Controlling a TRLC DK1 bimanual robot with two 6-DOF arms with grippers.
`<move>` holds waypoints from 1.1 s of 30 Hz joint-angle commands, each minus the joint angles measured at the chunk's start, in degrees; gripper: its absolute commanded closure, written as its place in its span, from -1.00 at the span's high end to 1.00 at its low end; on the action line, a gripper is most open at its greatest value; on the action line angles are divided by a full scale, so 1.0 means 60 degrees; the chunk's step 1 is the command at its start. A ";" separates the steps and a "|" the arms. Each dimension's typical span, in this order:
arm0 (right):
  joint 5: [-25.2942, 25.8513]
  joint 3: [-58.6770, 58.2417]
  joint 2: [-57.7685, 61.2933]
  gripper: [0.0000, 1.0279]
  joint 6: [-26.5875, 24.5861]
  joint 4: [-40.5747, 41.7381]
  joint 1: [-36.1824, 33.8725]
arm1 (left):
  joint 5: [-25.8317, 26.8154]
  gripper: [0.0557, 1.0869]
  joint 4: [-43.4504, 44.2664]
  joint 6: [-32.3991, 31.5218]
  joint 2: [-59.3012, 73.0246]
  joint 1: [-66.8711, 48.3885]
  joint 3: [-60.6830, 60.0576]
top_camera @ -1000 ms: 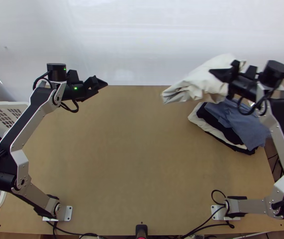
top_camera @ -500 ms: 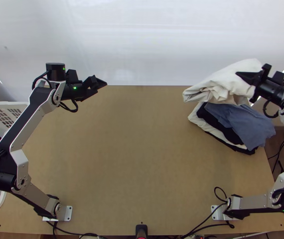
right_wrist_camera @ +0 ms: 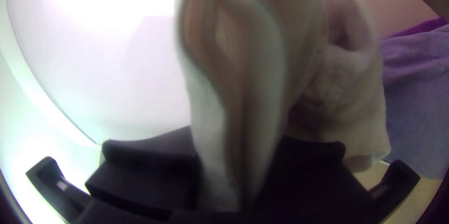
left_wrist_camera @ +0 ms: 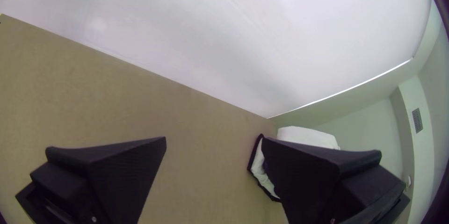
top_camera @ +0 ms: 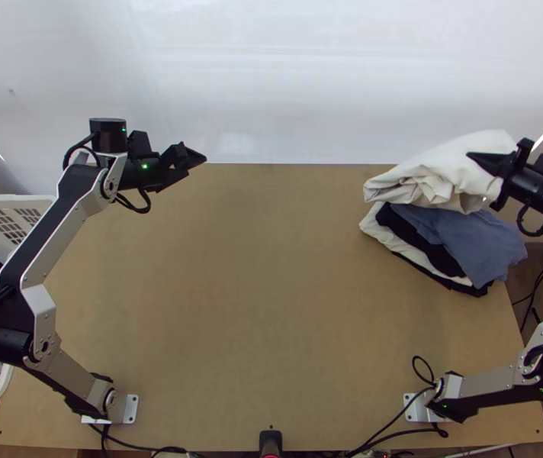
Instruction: Fold the t-shirt
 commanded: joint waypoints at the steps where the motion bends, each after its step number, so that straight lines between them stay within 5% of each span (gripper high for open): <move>1: -0.0091 -0.0612 0.0030 -0.95 -0.0340 0.0000 -0.0519 | -0.0007 0.92 -0.0047 0.0003 0.0027 0.0007 0.0010; 17: 0.0378 -0.1417 -0.0014 -0.95 -0.1643 -0.0967 -0.1413 | -0.0007 0.92 -0.0091 0.0003 0.0203 -0.0052 0.0259; 33: 0.2970 -0.2194 -0.0629 -0.94 -0.2801 -0.1319 -0.1428 | -0.0022 0.92 -0.0208 0.0003 0.0349 -0.0096 0.0582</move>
